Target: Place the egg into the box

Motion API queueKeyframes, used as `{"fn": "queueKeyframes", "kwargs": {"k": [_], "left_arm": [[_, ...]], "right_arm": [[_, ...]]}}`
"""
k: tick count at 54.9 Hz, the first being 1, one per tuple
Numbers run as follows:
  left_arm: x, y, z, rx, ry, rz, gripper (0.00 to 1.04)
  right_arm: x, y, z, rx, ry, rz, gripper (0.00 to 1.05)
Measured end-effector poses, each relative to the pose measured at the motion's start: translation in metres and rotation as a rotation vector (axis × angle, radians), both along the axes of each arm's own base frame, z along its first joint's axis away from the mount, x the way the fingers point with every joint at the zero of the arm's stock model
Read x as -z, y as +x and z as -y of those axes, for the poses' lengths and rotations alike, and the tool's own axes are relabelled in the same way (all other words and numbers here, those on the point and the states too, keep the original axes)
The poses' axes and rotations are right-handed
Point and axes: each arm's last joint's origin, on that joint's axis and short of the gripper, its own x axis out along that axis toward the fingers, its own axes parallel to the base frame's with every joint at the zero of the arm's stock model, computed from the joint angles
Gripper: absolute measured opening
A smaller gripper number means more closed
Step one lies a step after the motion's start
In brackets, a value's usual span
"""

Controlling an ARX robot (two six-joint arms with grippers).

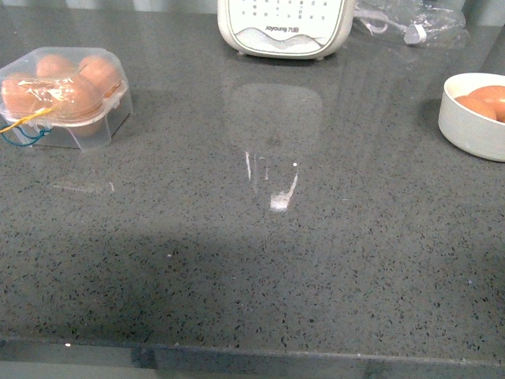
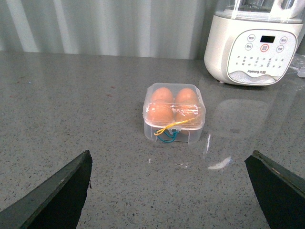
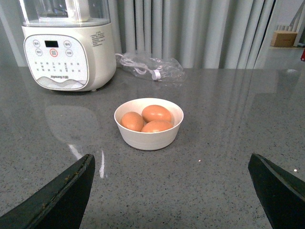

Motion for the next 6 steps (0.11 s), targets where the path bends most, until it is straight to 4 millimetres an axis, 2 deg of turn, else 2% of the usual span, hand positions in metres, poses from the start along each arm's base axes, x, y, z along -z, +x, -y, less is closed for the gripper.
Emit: {"fn": "queueKeyframes", "kwargs": {"k": [6], "left_arm": [[0.0000,0.0000,0.0000,0.000,0.000,0.000,0.98]], "right_arm": [[0.0000,0.0000,0.0000,0.000,0.000,0.000,0.97]]}}
